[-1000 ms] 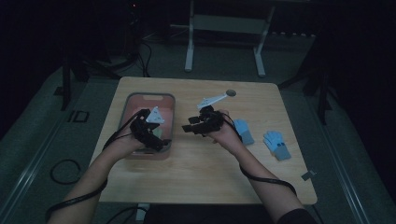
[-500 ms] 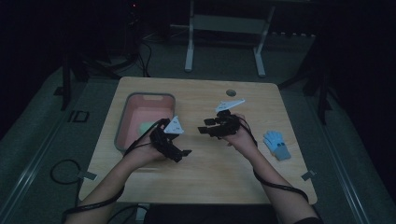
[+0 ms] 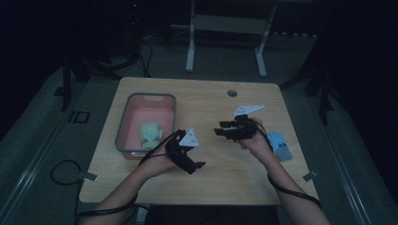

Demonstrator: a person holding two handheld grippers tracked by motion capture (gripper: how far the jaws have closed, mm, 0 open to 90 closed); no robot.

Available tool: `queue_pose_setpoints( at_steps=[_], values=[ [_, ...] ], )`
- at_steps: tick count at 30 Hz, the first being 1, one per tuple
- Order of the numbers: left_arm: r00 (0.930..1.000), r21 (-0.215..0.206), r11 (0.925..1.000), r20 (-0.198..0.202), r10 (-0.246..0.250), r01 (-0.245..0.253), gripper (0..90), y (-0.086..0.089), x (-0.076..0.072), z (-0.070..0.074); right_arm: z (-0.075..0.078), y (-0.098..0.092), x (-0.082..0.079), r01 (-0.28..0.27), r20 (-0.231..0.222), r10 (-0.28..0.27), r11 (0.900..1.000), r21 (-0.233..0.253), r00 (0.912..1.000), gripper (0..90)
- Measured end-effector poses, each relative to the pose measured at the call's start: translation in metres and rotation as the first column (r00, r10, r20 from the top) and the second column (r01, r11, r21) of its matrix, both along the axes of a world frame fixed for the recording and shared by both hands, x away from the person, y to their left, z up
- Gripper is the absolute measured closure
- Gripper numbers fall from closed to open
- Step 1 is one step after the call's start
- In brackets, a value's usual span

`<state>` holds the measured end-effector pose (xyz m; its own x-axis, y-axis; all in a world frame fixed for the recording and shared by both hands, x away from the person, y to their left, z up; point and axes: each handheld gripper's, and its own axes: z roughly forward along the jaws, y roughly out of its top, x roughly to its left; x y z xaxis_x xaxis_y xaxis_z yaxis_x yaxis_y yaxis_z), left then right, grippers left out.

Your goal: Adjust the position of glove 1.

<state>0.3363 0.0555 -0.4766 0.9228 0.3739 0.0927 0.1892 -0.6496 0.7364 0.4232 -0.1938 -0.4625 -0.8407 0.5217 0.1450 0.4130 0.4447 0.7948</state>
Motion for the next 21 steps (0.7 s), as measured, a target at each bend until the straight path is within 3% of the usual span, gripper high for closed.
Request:
queue_pose_setpoints(
  at_steps=[3,11,12,14,17,18,21],
  values=[
    [0.9999,-0.006,1.0,-0.009,-0.004,0.004,3.3,-0.007,-0.005,-0.009,-0.005,-0.016,0.0,0.028,0.023,-0.028,0.999,-0.025,0.9993,54.9],
    [0.9998,-0.051,0.9985,-0.007,-0.021,0.02,3.2,-0.013,-0.015,-0.028,-0.02,-0.046,0.007,0.106,0.03,-0.104,0.992,-0.067,0.9941,63.2],
    [0.9998,-0.056,0.9982,0.002,-0.019,0.019,3.3,-0.013,-0.017,-0.03,-0.027,-0.054,0.01,0.137,0.031,-0.134,0.986,-0.096,0.9905,65.6],
    [0.9998,-0.065,0.9977,0.015,-0.017,0.018,3.3,-0.014,-0.019,-0.035,-0.03,-0.058,0.012,0.149,0.025,-0.147,0.983,-0.103,0.9888,65.7],
    [0.9997,-0.087,0.996,0.007,-0.022,0.023,3.3,-0.013,-0.023,-0.043,-0.045,-0.073,0.018,0.192,0.033,-0.189,0.971,-0.144,0.9814,67.5],
    [0.9997,-0.087,0.996,0.007,-0.022,0.023,3.3,-0.013,-0.023,-0.043,-0.045,-0.073,0.018,0.192,0.033,-0.189,0.971,-0.144,0.9814,67.5],
    [0.9998,-0.098,0.9951,-0.009,-0.016,0.015,3.3,-0.011,-0.023,-0.05,-0.058,-0.085,0.026,0.235,0.032,-0.233,0.959,-0.16,0.9721,67.5]
  ],
)
